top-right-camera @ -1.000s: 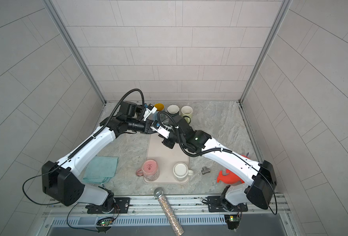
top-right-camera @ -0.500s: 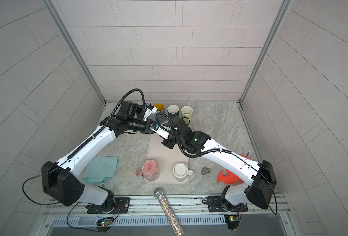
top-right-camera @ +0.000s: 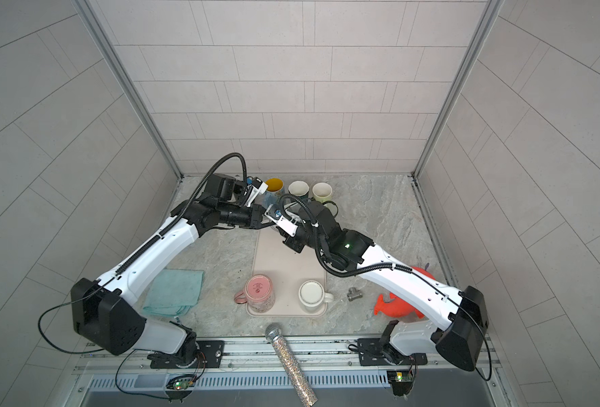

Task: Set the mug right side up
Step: 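Close the left gripper on the grey mug rim while the right gripper releases it, then carry the grey mug toward the black mug with the left gripper while the right withdraws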

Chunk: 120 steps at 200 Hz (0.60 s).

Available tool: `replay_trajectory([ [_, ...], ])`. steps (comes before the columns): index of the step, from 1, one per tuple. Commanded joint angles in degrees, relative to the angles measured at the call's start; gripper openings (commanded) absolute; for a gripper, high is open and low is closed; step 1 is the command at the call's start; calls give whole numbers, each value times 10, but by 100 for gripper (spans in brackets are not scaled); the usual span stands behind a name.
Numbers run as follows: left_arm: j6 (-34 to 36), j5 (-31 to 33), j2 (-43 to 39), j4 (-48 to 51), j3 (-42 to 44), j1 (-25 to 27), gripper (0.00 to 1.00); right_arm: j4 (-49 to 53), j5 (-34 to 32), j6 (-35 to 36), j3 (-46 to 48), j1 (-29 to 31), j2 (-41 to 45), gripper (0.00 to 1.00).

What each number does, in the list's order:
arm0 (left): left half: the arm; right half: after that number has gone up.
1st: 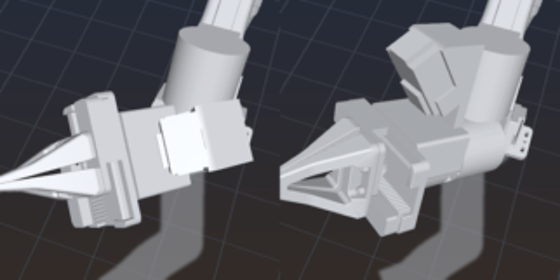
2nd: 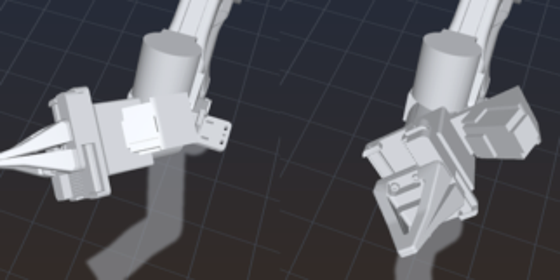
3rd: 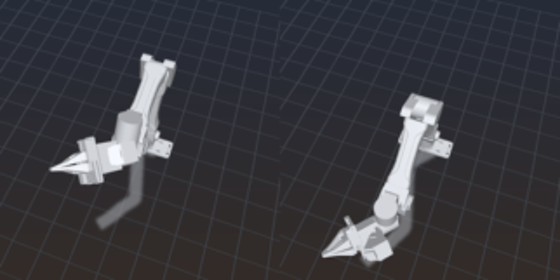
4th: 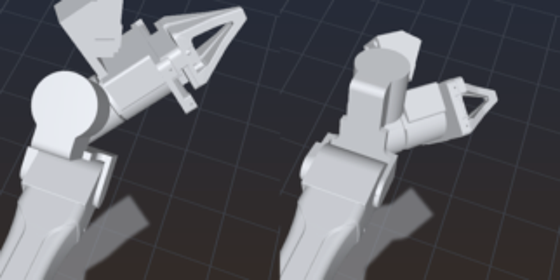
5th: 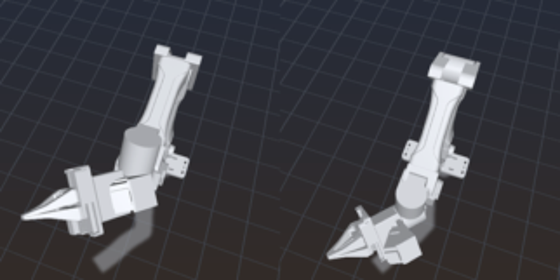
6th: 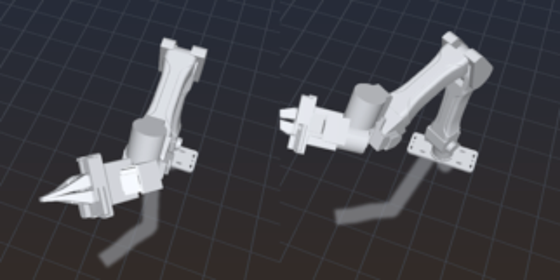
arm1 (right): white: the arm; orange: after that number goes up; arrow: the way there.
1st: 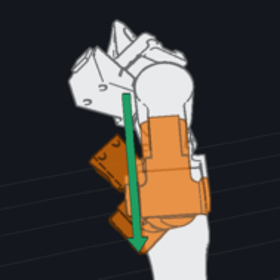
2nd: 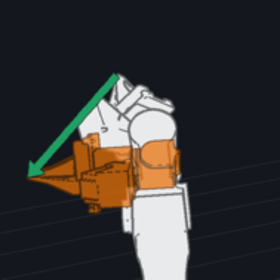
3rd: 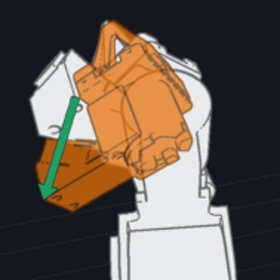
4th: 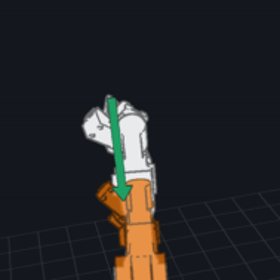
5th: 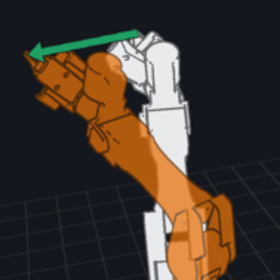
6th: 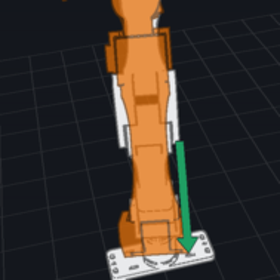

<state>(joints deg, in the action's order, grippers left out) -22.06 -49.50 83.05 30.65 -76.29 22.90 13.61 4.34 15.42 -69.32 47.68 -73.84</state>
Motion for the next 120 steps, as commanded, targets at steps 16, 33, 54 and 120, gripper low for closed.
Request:
replay_trajectory([
  [16,9,28,1,-21,-37,-1,0,-14,-22,0,19,0,25,34],
  [33,25,78,3,-1,-52,-3,0,-10,-30,-5,29,0,39,35],
  [54,38,145,0,19,-60,-13,0,-5,-42,-8,43,0,62,36],
  [120,23,378,-31,-18,19,-81,0,-2,-83,-19,86,-5,118,36],
])
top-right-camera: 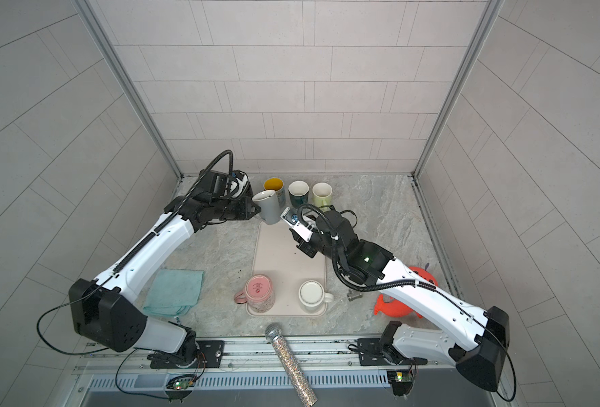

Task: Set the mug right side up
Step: 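Carry the grey mug toward the black mug with the left gripper while the right withdraws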

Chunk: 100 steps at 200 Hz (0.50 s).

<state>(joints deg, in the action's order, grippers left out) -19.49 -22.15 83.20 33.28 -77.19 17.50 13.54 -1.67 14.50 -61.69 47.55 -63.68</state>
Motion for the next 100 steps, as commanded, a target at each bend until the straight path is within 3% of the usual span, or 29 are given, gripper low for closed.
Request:
replay_trajectory([
  [1,-4,106,-33,-45,29,-28,0,-1,-23,-10,11,-4,16,36],
  [50,-2,251,-38,-95,84,-68,0,-1,-37,-17,21,-6,24,36],
  [100,-20,305,-21,-177,125,-105,0,-3,-48,-18,25,-9,26,35],
])
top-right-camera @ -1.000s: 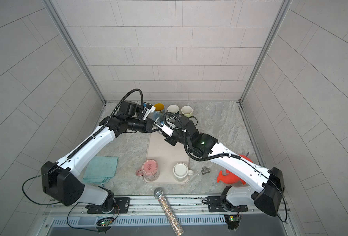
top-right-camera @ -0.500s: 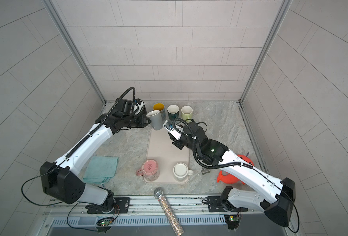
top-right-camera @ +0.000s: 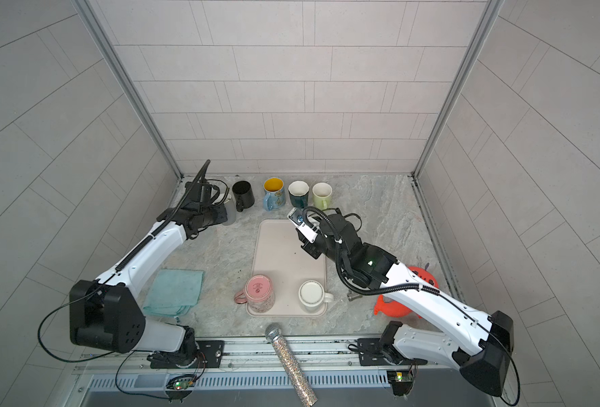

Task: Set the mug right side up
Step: 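Carry the grey mug toward the black mug with the left gripper while the right withdraws, then lower the grey mug upright beside the black mug with the left gripper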

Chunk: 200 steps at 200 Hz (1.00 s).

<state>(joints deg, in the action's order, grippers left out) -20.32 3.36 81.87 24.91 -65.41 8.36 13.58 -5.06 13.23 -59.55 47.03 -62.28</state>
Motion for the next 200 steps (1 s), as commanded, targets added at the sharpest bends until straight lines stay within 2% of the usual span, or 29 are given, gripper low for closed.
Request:
replay_trajectory([
  [1,-12,50,-7,-94,8,-14,0,-3,-14,-5,3,-4,11,35],
  [39,0,108,37,-161,16,-23,0,-3,-21,-8,6,-5,12,35],
  [61,6,119,66,-203,17,-27,0,-5,-25,-11,8,-7,14,35],
  [113,11,112,138,-261,-7,-29,0,-6,-35,-14,12,-11,14,35],
  [200,31,92,209,-361,-14,-31,0,-8,-50,-24,27,-14,31,35],
])
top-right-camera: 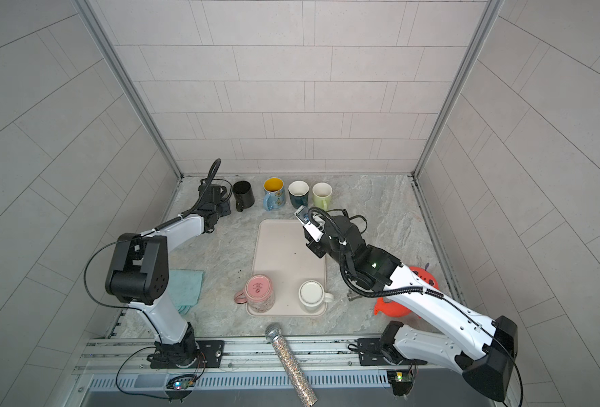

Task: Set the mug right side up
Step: 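Lower the grey mug upright beside the black mug with the left gripper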

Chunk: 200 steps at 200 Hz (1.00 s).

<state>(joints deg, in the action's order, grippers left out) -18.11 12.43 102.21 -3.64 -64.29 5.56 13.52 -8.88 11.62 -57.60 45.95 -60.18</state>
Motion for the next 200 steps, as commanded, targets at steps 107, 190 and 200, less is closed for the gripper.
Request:
replay_trajectory([
  [107,16,2,41,-105,-17,-3,0,-7,-14,-9,2,-4,4,35],
  [190,5,-5,42,-77,-13,-4,9,-9,-13,-14,5,-4,4,35],
  [200,4,-4,41,-75,-13,-3,13,-10,-12,-14,4,-4,4,35],
])
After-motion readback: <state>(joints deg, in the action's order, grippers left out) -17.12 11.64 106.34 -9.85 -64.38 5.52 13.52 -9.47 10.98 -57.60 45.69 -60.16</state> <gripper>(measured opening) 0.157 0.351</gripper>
